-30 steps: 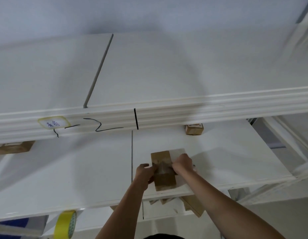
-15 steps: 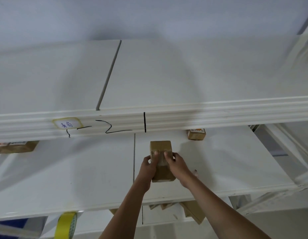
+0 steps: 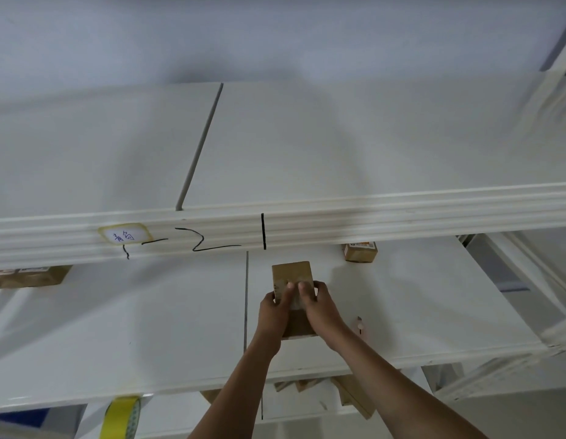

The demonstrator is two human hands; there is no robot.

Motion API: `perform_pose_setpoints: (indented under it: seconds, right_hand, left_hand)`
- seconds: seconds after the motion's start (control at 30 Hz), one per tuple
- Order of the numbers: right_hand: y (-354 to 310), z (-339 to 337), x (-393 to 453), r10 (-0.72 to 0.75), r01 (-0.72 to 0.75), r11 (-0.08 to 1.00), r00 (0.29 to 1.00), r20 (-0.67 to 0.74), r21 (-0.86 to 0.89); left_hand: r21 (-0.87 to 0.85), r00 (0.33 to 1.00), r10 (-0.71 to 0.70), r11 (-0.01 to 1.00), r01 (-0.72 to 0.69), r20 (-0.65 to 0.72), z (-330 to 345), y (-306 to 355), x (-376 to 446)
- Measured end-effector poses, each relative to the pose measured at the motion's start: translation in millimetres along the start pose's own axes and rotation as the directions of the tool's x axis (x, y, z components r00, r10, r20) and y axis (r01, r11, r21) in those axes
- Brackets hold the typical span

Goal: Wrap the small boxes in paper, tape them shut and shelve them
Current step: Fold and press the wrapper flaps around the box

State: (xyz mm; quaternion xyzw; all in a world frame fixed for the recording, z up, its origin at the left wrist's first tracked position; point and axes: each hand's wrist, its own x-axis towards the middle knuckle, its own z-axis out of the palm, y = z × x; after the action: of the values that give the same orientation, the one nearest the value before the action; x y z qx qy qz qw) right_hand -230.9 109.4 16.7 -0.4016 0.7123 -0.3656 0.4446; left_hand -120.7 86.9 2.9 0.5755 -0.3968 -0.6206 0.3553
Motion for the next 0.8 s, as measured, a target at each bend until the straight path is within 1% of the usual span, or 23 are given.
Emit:
perform_pose_setpoints:
  seconds: [0.1, 0.17, 0.3, 0.4, 0.53, 0.63, 0.7, 0.8]
  right_hand:
    - [0.4, 2.6, -0.2, -0.008, 0.008, 1.000, 1.000, 0.012, -0.016]
    - [0.1, 2.2, -0.3, 0.018, -0.018, 1.000, 0.999, 0.040, -0.004]
    - [-0.4, -3.8, 0.7, 0.116, -0.123, 0.991, 0.987, 0.115, 0.056]
    - [-3.3, -6.0, 2.6, 0.123, -0.139, 0.984, 0.983, 0.136, 0.114]
    - [-8.6, -9.0, 1.7, 0.087, -0.110, 0.975, 0.988, 0.126, 0.194]
    - [-15.4, -5.1, -1.7, 0.098, -0.119, 0.971, 0.989, 0.110, 0.206]
    - [-18.5, -2.5, -1.4, 0.098, -0.106, 0.979, 0.994, 0.055, 0.174]
    - [-16.1, -0.4, 2.3, 0.045, -0.042, 0.995, 0.999, -0.031, 0.095]
  left_hand:
    - [-0.002, 1.000, 0.019, 1.000, -0.019, -0.012, 1.4, -0.2, -0.8]
    - [0.020, 1.000, 0.017, 1.000, -0.017, 0.009, -1.6, -2.4, 1.4]
    - [0.038, 0.993, -0.078, 0.996, 0.075, 0.089, -11.4, -4.1, 3.4]
    - [-0.013, 0.990, -0.100, 0.995, 0.102, 0.103, -14.5, 3.9, 3.8]
    - [-0.022, 0.998, -0.025, 0.999, 0.026, 0.063, -14.9, 14.2, 6.8]
    - [-0.019, 0.999, -0.012, 1.000, 0.013, 0.031, -8.4, 19.8, 3.1]
    - [-0.013, 1.000, -0.017, 1.000, 0.017, 0.017, -3.5, 18.6, 4.2]
    - [0.006, 1.000, -0.008, 1.000, 0.009, -0.023, -0.3, 14.2, 8.0]
